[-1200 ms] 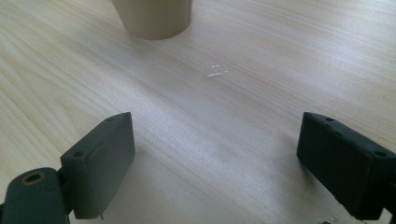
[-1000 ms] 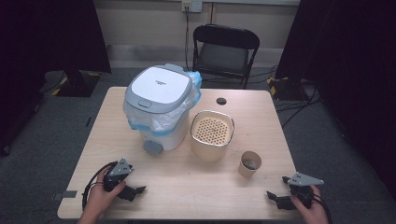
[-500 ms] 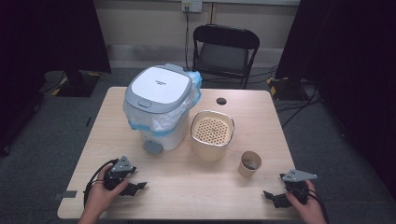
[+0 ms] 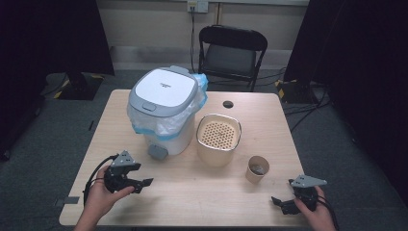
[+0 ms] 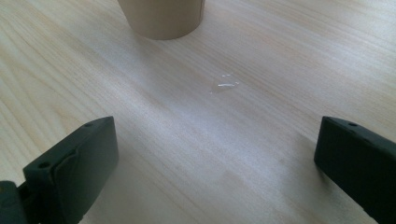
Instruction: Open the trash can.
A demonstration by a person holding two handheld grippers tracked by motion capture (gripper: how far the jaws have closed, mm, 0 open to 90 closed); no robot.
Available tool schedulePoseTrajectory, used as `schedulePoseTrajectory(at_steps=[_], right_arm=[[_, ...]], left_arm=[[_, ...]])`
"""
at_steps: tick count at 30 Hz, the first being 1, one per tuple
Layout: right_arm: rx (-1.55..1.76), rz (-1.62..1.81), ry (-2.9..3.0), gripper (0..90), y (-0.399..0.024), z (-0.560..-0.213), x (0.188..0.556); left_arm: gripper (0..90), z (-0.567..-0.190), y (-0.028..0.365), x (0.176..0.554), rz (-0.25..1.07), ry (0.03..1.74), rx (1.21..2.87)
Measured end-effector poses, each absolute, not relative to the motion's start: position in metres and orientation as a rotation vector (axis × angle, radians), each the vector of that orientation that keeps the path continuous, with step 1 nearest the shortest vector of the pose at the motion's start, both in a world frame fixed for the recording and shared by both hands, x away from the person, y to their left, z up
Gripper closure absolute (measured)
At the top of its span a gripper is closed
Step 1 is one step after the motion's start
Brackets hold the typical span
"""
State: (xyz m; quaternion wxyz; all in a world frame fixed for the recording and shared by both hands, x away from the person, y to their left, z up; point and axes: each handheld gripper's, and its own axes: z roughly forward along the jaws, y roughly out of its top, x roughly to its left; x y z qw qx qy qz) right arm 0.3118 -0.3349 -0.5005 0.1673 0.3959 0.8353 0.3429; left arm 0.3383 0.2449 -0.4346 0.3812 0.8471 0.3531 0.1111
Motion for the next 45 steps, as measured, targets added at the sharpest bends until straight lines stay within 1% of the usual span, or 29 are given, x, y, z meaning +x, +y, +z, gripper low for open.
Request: schedulePoseTrajectory(at_steps=[3,5,9,11,13,14,18,29,34,36,45], right_arm=[[1.126,0.976,2.377,0.0,-0.335,-0.501,0.312],[1.127,0.976,2.377,0.0,-0.335,-0.501,0.312],[1.128,0.975,2.375,0.0,-0.335,-0.501,0.312],[1.129,0.975,2.375,0.0,-0.335,-0.501,0.312],[1.129,0.975,2.375,0.0,-0.335,-0.501,0.312],[1.129,0.974,2.374,0.0,-0.335,-0.501,0.312],[1.13,0.974,2.374,0.0,-0.335,-0.501,0.312],[1.131,0.974,2.374,0.0,-0.335,-0.501,0.312],[1.13,0.974,2.374,0.0,-0.335,-0.501,0.312],[1.131,0.974,2.374,0.0,-0.335,-0.501,0.312],[1.13,0.974,2.374,0.0,-0.335,-0.5,0.312]], left_arm=[[29.0,-0.429,0.248,0.341,0.266,0.903,2.141],[34.3,-0.424,0.249,0.342,0.276,0.91,2.132],[38.3,-0.415,0.252,0.345,0.285,0.905,2.108],[41.2,-0.409,0.254,0.349,0.248,0.906,2.072],[43.7,-0.407,0.254,0.351,0.247,0.904,2.077],[44.0,-0.402,0.253,0.353,0.267,0.908,2.105],[46.6,-0.393,0.252,0.358,0.267,0.91,2.111],[50.4,-0.37,0.25,0.366,0.257,0.95,2.094],[54.3,-0.36,0.249,0.369,0.26,0.957,2.093],[57.1,-0.354,0.249,0.371,0.277,0.954,2.083],[65.0,-0.337,0.246,0.378,0.262,0.984,2.066]])
